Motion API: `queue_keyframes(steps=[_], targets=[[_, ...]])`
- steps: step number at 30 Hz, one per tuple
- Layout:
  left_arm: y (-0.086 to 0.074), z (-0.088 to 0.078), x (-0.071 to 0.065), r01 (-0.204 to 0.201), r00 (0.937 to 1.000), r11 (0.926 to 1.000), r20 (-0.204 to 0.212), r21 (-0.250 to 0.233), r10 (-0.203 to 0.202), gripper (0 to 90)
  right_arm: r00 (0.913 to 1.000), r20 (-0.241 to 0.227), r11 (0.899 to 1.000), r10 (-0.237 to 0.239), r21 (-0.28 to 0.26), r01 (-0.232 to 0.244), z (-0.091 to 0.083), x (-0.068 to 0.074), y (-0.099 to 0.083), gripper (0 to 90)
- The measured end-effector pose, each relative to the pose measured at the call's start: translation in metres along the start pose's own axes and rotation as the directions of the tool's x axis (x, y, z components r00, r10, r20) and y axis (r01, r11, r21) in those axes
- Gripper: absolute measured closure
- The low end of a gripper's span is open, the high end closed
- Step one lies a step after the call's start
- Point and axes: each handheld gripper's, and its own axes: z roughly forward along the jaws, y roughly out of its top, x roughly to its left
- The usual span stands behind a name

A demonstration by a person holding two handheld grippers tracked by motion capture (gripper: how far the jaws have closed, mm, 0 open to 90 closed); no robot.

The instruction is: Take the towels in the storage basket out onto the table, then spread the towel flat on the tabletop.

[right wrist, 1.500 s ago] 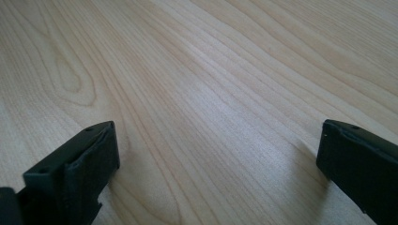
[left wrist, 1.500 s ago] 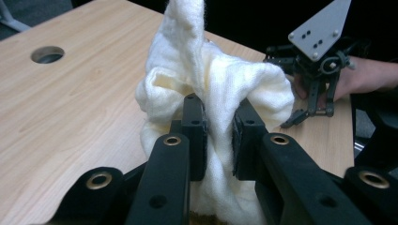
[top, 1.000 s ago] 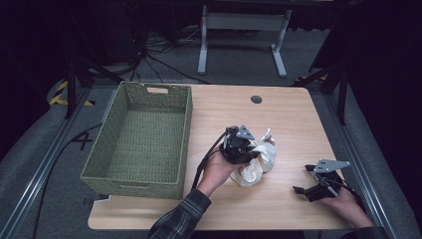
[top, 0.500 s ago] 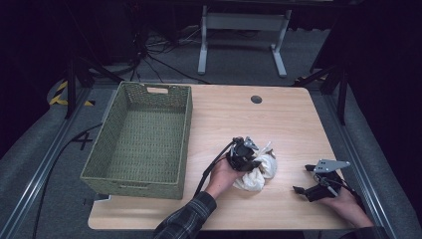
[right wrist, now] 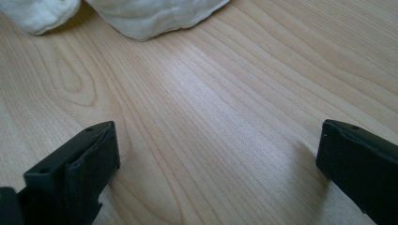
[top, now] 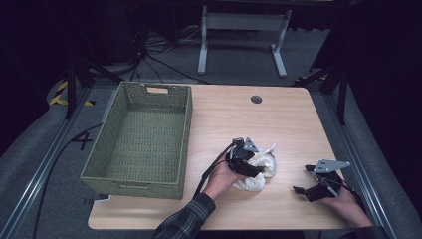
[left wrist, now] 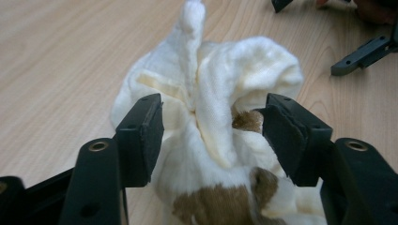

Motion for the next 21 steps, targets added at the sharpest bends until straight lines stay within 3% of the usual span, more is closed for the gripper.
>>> queue_keyframes(steps=[4, 11, 15, 21], targets=[[-0.005, -0.019, -0.004, 0.008, 0.9998, 0.9992, -0.018, -0.04, -0.008, 39.1, 0.9998, -0.019, 1.0, -0.007, 0.013, 0.007, -0.004, 0.0, 0.004, 12.9], [-0.024, -0.037, -0.013, 0.033, 0.9985, 0.9991, -0.044, -0.028, -0.034, 44.7, 0.9973, -0.073, 1.0, 0.002, -0.023, -0.004, -0.01, 0.007, 0.015, 31.1], [-0.033, -0.042, -0.02, 0.053, 0.9976, 0.9983, -0.043, -0.027, -0.054, 45.3, 0.9906, -0.137, 1.0, 0.0, -0.028, -0.004, -0.009, 0.012, 0.02, 43.0], [-0.046, -0.047, -0.027, 0.059, 0.9974, 0.9981, -0.04, -0.014, -0.06, 44.9, 0.9774, -0.209, 0.999, -0.031, -0.032, 0.024, 0.0, 0.023, 0.032, 51.4]])
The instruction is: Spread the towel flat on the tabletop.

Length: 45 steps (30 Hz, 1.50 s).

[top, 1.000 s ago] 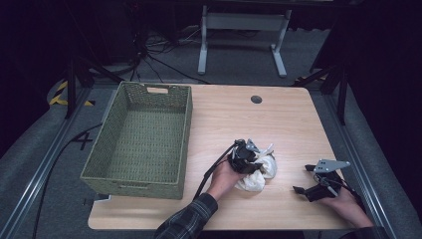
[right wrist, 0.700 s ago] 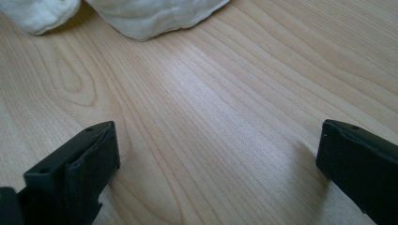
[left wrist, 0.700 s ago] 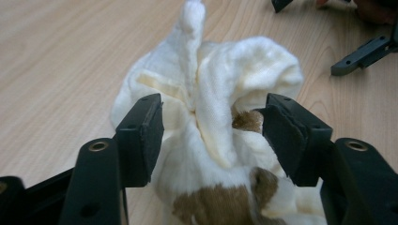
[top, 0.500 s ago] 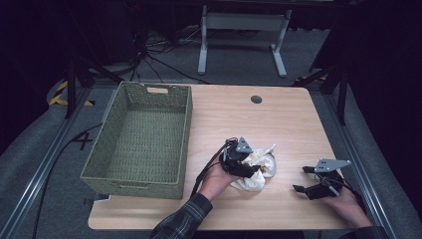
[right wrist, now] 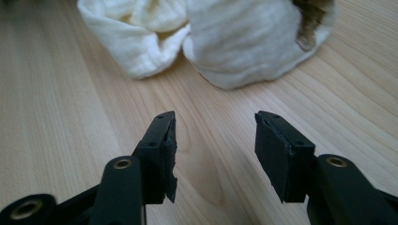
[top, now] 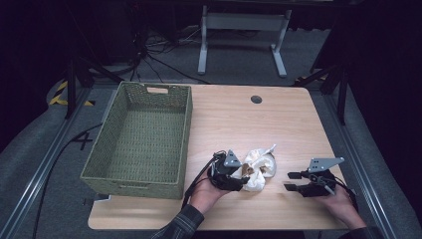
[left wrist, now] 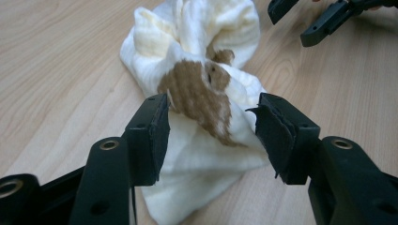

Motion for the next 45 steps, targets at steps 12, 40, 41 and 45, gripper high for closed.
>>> queue_keyframes(steps=[12, 40, 41, 45], targets=[[-0.016, 0.0, -0.002, -0.016, 0.9966, 0.9962, -0.079, 0.085, 0.023, 48.1, 0.9931, -0.097, 0.998, -0.067, -0.004, 0.067, 0.03, 0.019, 0.026, 67.5], [-0.021, 0.006, 0.012, 0.047, 0.9938, 0.986, -0.107, 0.16, -0.03, 85.6, 0.9987, -0.044, 0.998, -0.025, 0.055, 0.027, 0.059, 0.003, 0.051, 89.9], [-0.021, 0.005, 0.013, 0.047, 0.994, 0.9858, -0.105, 0.161, -0.03, 85.6, 0.999, -0.038, 0.998, -0.025, 0.05, 0.027, 0.056, 0.003, 0.05, 90.0], [-0.022, 0.005, 0.014, 0.06, 0.9937, 0.9857, -0.103, 0.158, -0.044, 85.6, 0.9996, -0.02, 0.999, -0.022, 0.048, 0.023, 0.042, 0.004, 0.043, 90.0]])
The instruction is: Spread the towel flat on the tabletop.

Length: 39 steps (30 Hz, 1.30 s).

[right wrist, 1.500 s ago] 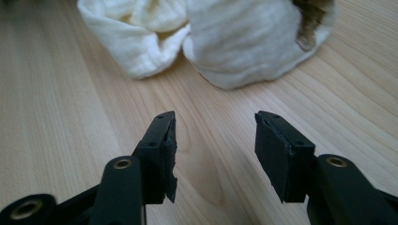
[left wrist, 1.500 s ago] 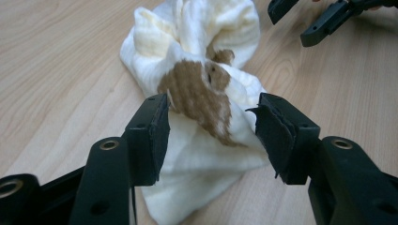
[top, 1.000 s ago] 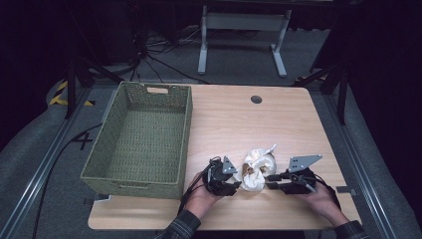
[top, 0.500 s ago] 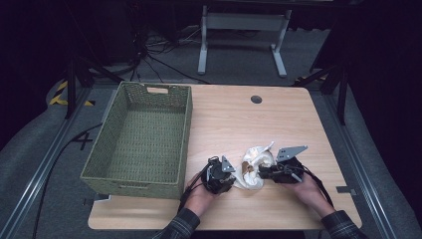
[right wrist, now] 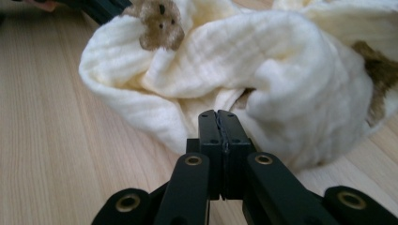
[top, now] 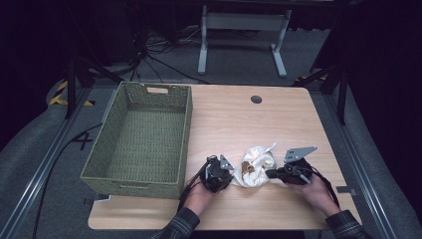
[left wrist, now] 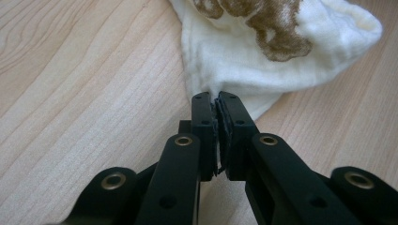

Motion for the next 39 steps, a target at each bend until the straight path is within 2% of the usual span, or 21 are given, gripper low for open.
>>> queue_keyframes(steps=[4, 6, 11, 15, 16, 18, 20, 21, 25, 26, 32, 35, 36, 39], targets=[[0.0, 0.0, 0.0, 0.002, 1.0, 1.0, -0.002, 0.0, -0.002, 85.6, 0.9999, -0.001, 1.0, 0.017, 0.015, -0.017, -0.011, 0.003, -0.011, 90.0], [0.0, 0.0, 0.0, 0.0, 1.0, 1.0, -0.003, -0.003, 0.0, 85.6, 0.9995, -0.021, 1.0, 0.024, 0.009, -0.024, -0.015, 0.006, -0.014, 90.0], [0.0, 0.0, 0.001, 0.003, 1.0, 1.0, -0.002, 0.004, -0.003, 85.7, 0.9984, -0.057, 0.999, 0.005, 0.034, -0.003, -0.015, 0.02, -0.02, 90.0], [0.0, 0.0, 0.001, 0.004, 1.0, 1.0, 0.0, 0.004, -0.004, 85.6, 0.9979, -0.064, 1.0, -0.009, 0.015, 0.01, -0.018, 0.021, -0.022, 88.7], [0.0, 0.0, 0.001, 0.004, 1.0, 1.0, 0.0, 0.004, -0.004, 85.6, 0.9988, -0.049, 1.0, -0.006, -0.002, 0.006, -0.02, 0.019, -0.021, 82.1], [0.0, 0.0, 0.001, 0.005, 1.0, 1.0, 0.0, 0.004, -0.005, 85.6, 0.9999, -0.014, 1.0, -0.008, -0.01, 0.008, -0.022, 0.014, -0.019, 80.9], [0.0, 0.0, 0.001, 0.005, 1.0, 1.0, 0.0, 0.005, -0.006, 85.6, 1.0, 0.001, 1.0, -0.003, -0.015, 0.003, -0.023, 0.012, -0.018, 78.6], [0.0, 0.0, 0.001, 0.006, 1.0, 1.0, 0.001, 0.005, -0.006, 85.6, 0.9988, 0.049, 1.0, -0.004, -0.024, 0.006, -0.024, 0.005, -0.015, 75.4], [0.0, 0.0, 0.0, 0.005, 1.0, 1.0, 0.001, 0.005, -0.005, 85.6, 0.9968, 0.079, 0.999, 0.005, -0.034, -0.002, -0.024, -0.003, -0.008, 74.9], [0.0, 0.0, 0.001, 0.005, 1.0, 1.0, 0.001, 0.005, -0.005, 85.6, 0.9947, 0.102, 1.0, 0.004, -0.028, -0.001, -0.021, -0.009, -0.003, 74.9], [0.0, 0.0, 0.001, 0.004, 1.0, 1.0, 0.004, 0.002, -0.004, 85.6, 0.9938, 0.11, 0.999, 0.014, -0.037, -0.01, -0.011, -0.024, 0.008, 71.4], [0.0, 0.0, 0.001, 0.005, 1.0, 1.0, 0.005, 0.002, -0.005, 85.6, 0.9971, 0.073, 0.999, 0.019, -0.045, -0.016, -0.006, -0.027, 0.012, 72.9], [0.0, 0.0, 0.001, 0.003, 1.0, 1.0, 0.003, 0.004, -0.003, 85.6, 0.9983, 0.058, 1.0, 0.011, -0.016, -0.01, -0.002, -0.023, 0.012, 73.5], [0.0, 0.0, 0.001, 0.001, 1.0, 1.0, 0.003, 0.005, -0.001, 85.6, 0.9992, 0.04, 1.0, 0.0, 0.012, 0.0, 0.003, -0.02, 0.011, 73.6]])
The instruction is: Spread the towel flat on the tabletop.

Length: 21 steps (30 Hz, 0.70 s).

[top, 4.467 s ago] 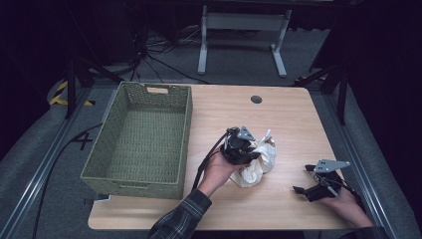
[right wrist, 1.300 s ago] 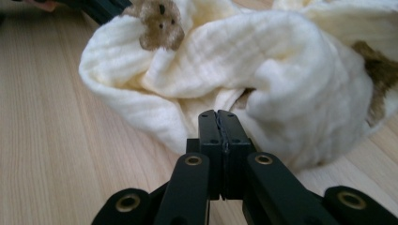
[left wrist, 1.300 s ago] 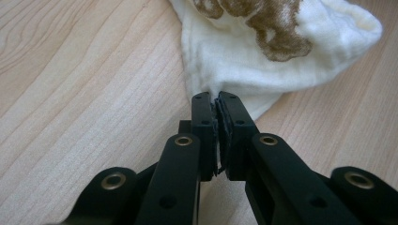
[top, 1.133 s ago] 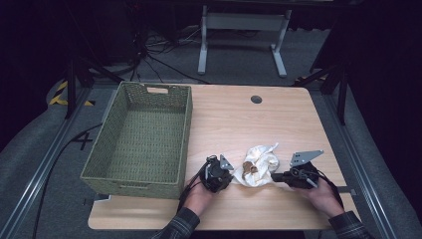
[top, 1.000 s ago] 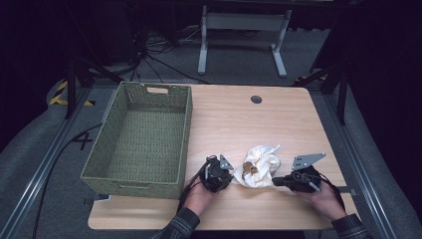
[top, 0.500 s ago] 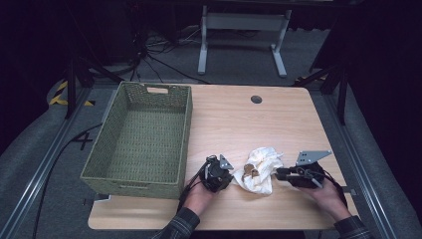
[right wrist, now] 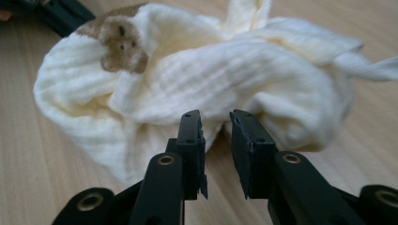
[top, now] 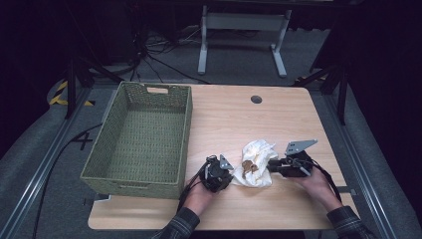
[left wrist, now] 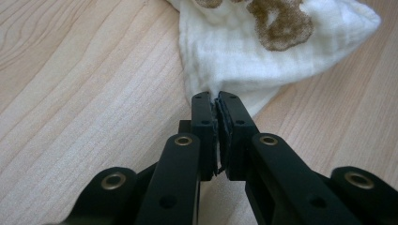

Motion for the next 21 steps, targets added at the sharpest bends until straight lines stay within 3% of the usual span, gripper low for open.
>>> queue_keyframes(steps=[5, 8, 10, 15, 21], targets=[[0.0, 0.0, -0.001, -0.002, 1.0, 1.0, -0.004, -0.003, 0.002, 85.6, 0.9999, -0.008, 0.998, 0.006, 0.057, -0.006, 0.013, 0.003, -0.002, 76.4], [0.0, 0.0, -0.001, -0.002, 1.0, 1.0, -0.004, -0.004, 0.002, 85.6, 0.9998, -0.018, 0.998, -0.003, 0.06, 0.004, 0.014, 0.005, -0.002, 88.0], [0.0, 0.0, -0.001, -0.001, 1.0, 1.0, -0.003, -0.004, 0.001, 85.6, 0.9998, -0.003, 0.998, -0.021, 0.059, 0.021, 0.013, 0.007, -0.002, 89.3], [0.0, 0.0, -0.001, -0.003, 1.0, 1.0, -0.007, 0.0, 0.003, 85.9, 0.9999, 0.013, 1.0, -0.006, 0.023, 0.006, -0.004, 0.005, -0.007, 90.0], [0.0, 0.0, -0.002, -0.002, 0.9999, 1.0, -0.014, -0.002, 0.002, 86.3, 0.999, 0.034, 1.0, 0.028, 0.008, -0.028, -0.03, 0.004, -0.025, 90.0]])
